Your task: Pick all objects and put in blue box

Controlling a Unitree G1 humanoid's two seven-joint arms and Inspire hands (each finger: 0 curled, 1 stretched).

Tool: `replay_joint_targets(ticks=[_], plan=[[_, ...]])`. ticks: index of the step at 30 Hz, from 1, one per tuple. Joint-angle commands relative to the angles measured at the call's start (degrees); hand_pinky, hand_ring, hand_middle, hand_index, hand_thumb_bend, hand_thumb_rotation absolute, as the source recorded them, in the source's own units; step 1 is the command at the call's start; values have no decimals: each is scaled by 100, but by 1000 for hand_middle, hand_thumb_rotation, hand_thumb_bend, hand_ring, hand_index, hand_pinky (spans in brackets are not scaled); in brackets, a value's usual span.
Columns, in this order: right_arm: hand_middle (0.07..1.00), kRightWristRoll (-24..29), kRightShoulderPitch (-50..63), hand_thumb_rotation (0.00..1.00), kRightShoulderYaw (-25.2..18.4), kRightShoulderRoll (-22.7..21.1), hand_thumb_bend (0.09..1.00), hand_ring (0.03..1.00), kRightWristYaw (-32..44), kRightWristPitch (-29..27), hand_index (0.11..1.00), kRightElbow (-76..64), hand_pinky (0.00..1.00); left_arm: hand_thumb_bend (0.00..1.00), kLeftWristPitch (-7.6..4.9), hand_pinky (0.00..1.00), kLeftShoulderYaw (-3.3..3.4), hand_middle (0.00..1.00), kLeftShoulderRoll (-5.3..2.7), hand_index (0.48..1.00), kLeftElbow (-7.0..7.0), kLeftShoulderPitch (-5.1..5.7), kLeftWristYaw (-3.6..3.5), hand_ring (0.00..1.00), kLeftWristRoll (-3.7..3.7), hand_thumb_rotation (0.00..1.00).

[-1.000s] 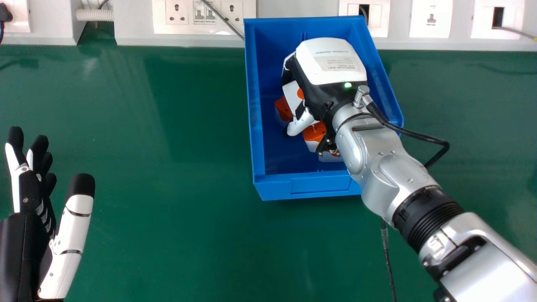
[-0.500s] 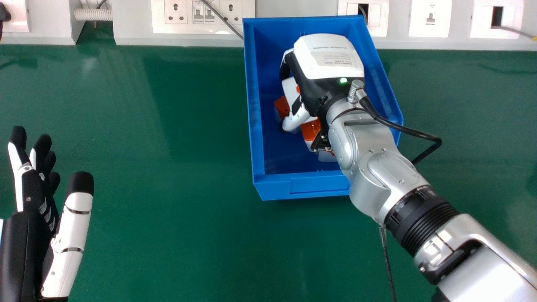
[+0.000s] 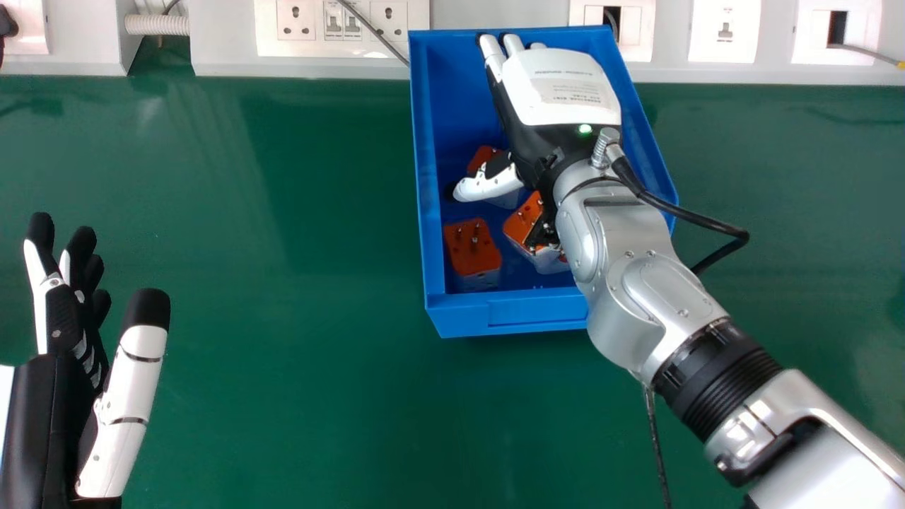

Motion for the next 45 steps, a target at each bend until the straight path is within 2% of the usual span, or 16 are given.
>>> replay_joint_targets(ticks=[1, 4, 9, 11, 14, 15, 18, 20, 24, 26, 29, 31, 33, 39, 43, 45], plan=[[1000, -133, 33, 450, -58, -79, 463, 973, 12, 74, 986, -448, 846, 579, -10, 1000, -12, 1000, 23, 1000, -161, 7, 12, 1000, -6, 826], [1000, -116, 313, 433, -136, -164, 411, 970, 61, 155, 983, -1058, 841, 581, 6, 1000, -9, 1000, 23, 1000, -180, -14, 41, 1000, 105, 846], [995, -247, 917, 400, -228, -316, 355, 951, -99, 143, 962, -2039, 819, 592, 57, 1000, -12, 1000, 28, 1000, -161, -78, 64, 1000, 150, 846], [976, -234, 1534, 364, -354, -449, 329, 931, -271, -50, 941, -2822, 813, 556, 100, 1000, -24, 1000, 11, 1000, -175, -81, 77, 1000, 154, 829], [981, -143, 2466, 398, -581, -552, 292, 932, -390, -280, 944, -3887, 812, 512, 188, 1000, -54, 1000, -4, 1000, -203, -96, 104, 1000, 216, 816], [990, -44, 2796, 449, -690, -582, 284, 940, -434, -419, 957, -4208, 813, 503, 232, 1000, -72, 1000, -15, 1000, -213, -106, 131, 1000, 276, 813], [977, 223, 3655, 457, -1016, -665, 285, 938, -589, -893, 950, -4970, 807, 539, 300, 1000, -141, 1000, -74, 1000, -152, -167, 204, 1000, 343, 787], [973, 477, 4291, 458, -1286, -776, 276, 942, -696, -1345, 954, -5492, 822, 546, 312, 1000, -193, 1000, -62, 1000, -70, -216, 223, 1000, 434, 784], [983, 1209, 5435, 524, -1859, -876, 266, 954, -940, -2370, 975, -6127, 834, 535, 346, 1000, -285, 1000, -35, 1000, 70, -362, 199, 1000, 404, 802], [992, 1526, 5972, 655, -2147, -871, 275, 969, -1091, -2856, 991, -6301, 847, 552, 343, 1000, -309, 1000, -9, 1000, 111, -413, 194, 1000, 414, 824], [998, 1960, 6408, 758, -2539, -835, 291, 980, -1209, -3475, 998, -6184, 879, 574, 349, 1000, -296, 1000, 22, 1000, 180, -497, 218, 1000, 438, 834], [1000, 2172, 6647, 893, -2860, -820, 323, 989, -1262, -3726, 1000, -6027, 921, 572, 393, 1000, -288, 1000, 2, 1000, 170, -537, 282, 1000, 497, 826], [996, 2407, 6768, 969, -3159, -808, 366, 986, -1276, -3935, 998, -5761, 927, 564, 383, 1000, -275, 1000, -14, 1000, 181, -578, 347, 1000, 558, 824], [995, 2856, 6604, 1000, -3647, -812, 387, 974, -1253, -4592, 991, -4714, 912, 608, 278, 1000, -216, 1000, 49, 1000, 347, -617, 379, 1000, 551, 824], [1000, 3418, 6429, 1000, -3695, -629, 451, 997, -957, -4419, 1000, -4314, 982, 591, 183, 1000, -182, 1000, 110, 1000, 441, -649, 353, 1000, 533, 820], [1000, 3657, 6373, 1000, -3700, -596, 506, 1000, -769, -4383, 1000, -4190, 996, 581, 141, 1000, -176, 1000, 95, 1000, 459, -655, 387, 1000, 542, 821]])
